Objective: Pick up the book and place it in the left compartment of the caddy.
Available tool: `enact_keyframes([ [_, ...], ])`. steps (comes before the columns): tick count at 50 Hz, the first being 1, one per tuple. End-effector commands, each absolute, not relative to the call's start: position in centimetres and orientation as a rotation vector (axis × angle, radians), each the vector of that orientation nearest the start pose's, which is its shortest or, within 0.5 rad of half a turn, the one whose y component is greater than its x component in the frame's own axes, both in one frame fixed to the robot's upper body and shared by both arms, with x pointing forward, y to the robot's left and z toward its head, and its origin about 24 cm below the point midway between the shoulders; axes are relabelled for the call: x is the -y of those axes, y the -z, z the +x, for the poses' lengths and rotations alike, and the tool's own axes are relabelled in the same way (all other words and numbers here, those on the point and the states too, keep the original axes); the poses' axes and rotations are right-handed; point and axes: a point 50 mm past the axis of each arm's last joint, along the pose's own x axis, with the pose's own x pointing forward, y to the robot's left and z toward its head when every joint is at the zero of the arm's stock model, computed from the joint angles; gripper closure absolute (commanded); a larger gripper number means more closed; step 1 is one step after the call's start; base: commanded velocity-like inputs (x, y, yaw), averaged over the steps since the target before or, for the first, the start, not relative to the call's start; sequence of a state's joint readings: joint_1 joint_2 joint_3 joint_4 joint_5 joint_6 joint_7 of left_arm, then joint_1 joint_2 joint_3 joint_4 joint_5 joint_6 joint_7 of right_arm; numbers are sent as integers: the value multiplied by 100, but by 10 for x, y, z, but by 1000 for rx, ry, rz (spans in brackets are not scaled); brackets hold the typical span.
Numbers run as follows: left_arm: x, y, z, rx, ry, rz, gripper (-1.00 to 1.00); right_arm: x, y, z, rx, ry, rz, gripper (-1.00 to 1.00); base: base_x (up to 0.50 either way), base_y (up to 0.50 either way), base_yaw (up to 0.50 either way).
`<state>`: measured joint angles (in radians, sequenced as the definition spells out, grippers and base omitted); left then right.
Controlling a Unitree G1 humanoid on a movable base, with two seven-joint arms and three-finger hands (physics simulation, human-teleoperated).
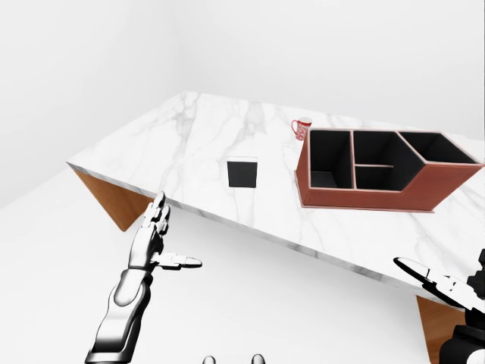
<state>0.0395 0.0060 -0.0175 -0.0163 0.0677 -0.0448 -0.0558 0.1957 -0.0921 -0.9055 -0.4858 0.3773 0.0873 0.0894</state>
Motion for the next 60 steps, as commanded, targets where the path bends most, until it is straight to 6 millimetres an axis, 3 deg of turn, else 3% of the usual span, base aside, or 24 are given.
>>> enact_keyframes([
  [1, -146, -38, 247, 20, 63, 70, -100, 339, -138, 121, 379, 715, -28, -100, 9, -19, 0],
  [60, -145, -39, 245, 20, 64, 76, -100, 339, -135, 122, 365, 711, -30, -100, 9, -19, 0],
])
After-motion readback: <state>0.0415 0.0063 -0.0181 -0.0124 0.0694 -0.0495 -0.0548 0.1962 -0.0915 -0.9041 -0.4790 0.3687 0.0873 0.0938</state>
